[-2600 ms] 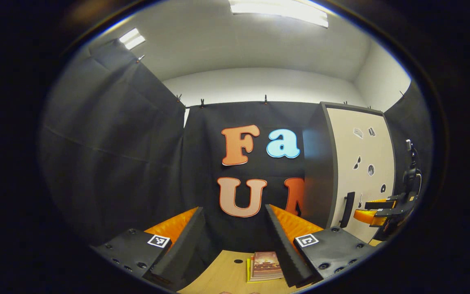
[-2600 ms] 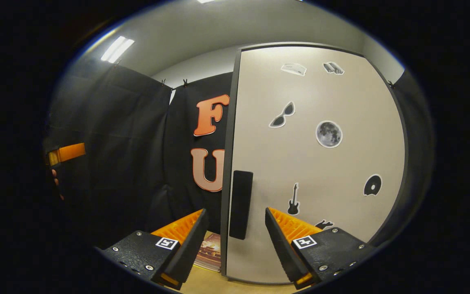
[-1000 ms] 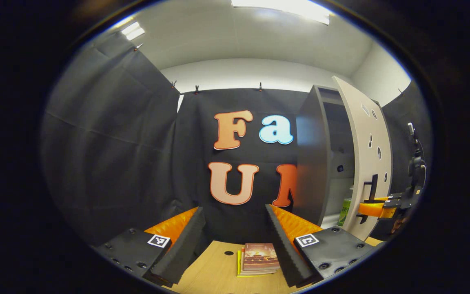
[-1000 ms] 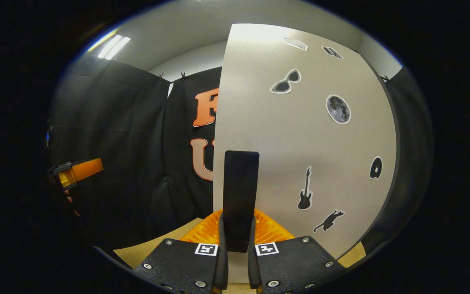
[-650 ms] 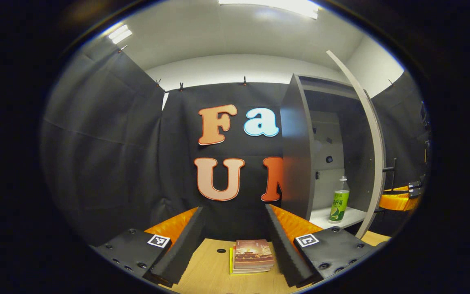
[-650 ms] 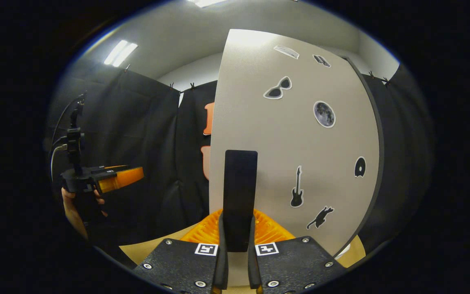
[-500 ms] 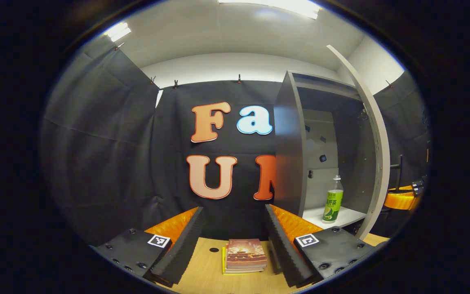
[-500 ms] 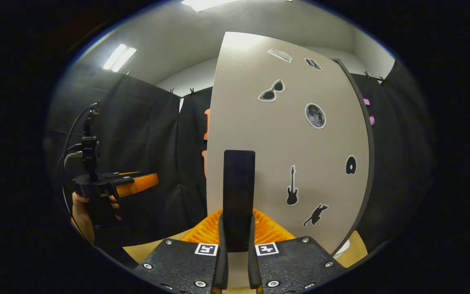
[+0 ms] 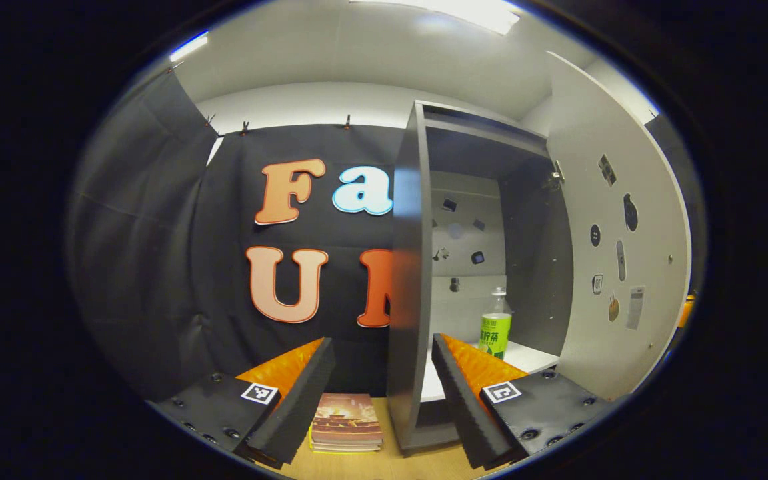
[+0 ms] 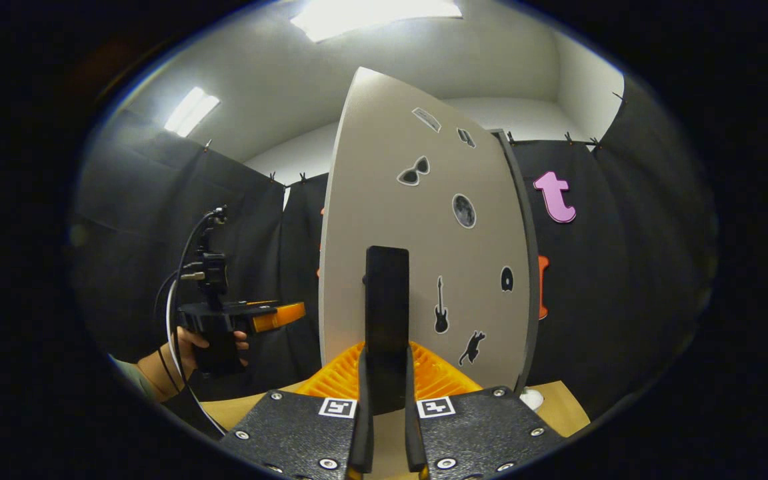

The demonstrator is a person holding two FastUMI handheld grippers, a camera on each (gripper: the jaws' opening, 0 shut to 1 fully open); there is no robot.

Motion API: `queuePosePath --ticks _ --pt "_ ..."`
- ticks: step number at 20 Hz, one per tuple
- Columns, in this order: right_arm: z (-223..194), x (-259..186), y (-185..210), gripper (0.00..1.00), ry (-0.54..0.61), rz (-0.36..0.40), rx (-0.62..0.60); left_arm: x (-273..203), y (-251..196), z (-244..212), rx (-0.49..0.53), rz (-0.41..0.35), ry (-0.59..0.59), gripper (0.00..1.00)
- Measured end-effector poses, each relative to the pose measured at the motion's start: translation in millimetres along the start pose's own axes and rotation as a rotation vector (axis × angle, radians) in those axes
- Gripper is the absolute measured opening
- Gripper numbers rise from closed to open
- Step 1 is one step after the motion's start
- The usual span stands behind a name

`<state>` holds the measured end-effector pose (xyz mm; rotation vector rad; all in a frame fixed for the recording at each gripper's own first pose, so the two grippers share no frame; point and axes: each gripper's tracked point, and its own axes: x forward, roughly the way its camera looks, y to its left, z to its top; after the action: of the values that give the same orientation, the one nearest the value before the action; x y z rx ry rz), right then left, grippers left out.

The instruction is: Open the cabinet door with the right hand, grasp the bottle in the cabinet with the left hand and place it on the coaster, then close the cabinet door with the right hand.

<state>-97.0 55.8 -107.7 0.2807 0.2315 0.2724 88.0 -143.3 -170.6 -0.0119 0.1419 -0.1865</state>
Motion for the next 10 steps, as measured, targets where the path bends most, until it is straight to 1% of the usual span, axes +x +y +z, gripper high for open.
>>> queuePosePath --ticks 2,3,6,8,9,10 --pt "1.5 -12.3 -11.1 0.19 -0.012 -0.002 0.012 12.3 -27.6 -8.5 -0.007 -0.039 0.017 1.0" --pt "2.9 -16.1 -15.6 0.19 -0.018 -0.003 0.019 18.9 -41.3 -13.4 -0.008 -0.057 0.026 0.96" --pt "6.9 -30.8 -31.6 0.19 -0.033 -0.003 0.009 38.4 -86.6 -31.5 -0.003 -0.118 0.062 0.96" --pt "9.3 -41.9 -46.7 0.19 -0.045 -0.022 0.007 52.0 -115.9 -48.8 0.008 -0.157 0.093 0.96" --pt "10.3 -46.8 -55.4 0.19 -0.053 -0.034 0.01 59.7 -127.6 -56.7 0.02 -0.17 0.104 0.92" --pt "11.7 -52.5 -64.1 0.18 -0.062 -0.049 0.01 67.7 -136.1 -63.6 0.029 -0.173 0.114 0.96"
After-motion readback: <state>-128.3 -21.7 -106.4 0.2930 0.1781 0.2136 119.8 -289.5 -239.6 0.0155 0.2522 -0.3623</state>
